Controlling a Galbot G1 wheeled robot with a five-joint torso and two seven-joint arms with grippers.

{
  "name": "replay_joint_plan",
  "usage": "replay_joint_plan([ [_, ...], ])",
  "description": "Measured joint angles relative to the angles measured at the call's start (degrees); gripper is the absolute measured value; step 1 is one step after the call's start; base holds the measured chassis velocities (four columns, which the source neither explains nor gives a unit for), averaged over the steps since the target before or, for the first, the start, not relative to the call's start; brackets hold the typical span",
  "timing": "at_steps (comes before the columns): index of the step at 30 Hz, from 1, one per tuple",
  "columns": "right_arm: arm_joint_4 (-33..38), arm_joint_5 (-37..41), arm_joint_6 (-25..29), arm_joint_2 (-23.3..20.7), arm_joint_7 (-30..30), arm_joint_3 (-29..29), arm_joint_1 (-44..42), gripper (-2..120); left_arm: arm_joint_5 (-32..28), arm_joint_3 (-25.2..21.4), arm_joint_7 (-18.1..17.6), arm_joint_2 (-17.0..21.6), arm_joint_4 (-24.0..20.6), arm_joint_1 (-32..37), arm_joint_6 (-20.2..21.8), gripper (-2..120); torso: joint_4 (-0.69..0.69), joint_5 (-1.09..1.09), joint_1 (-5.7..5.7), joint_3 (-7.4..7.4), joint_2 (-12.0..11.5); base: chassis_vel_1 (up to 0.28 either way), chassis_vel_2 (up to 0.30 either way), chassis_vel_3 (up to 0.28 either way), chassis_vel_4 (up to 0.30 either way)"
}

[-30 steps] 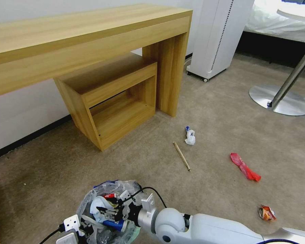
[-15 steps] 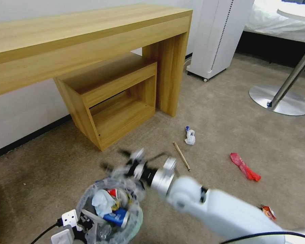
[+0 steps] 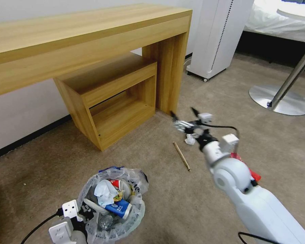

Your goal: Pick up the trash bin and place the garbage on the floor into it.

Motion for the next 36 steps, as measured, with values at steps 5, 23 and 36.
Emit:
replay_joint_plan([
  [5, 3.66, -4.05, 2.25, 4.46, -2.48, 12.14, -11.92, 100, 0.18, 0.04, 0.04, 0.06, -0.07, 0.55, 0.3, 0, 0.0, -0.03, -0.01, -0.01, 0.0, 0.0, 0.0, 0.0, 0.0],
  [23, 5.81, -15.61, 11.46, 15.7, -8.09, 28.77, -25.04, 100, -4.6, -0.83, -1.88, 0.63, -3.14, 1.39, 2.93, 0, 0.0, -0.02, -0.01, -0.01, 0.0, 0.0, 0.0, 0.0, 0.0],
  [36, 6.36, -18.89, 16.56, 18.02, -8.86, 31.34, -30.25, 100, -14.67, -1.53, -8.08, 1.61, -5.36, 0.94, 5.26, 0, 0.0, -0.03, -0.01, 0.0, 0.01, 0.0, 0.0, 0.0, 0.0],
])
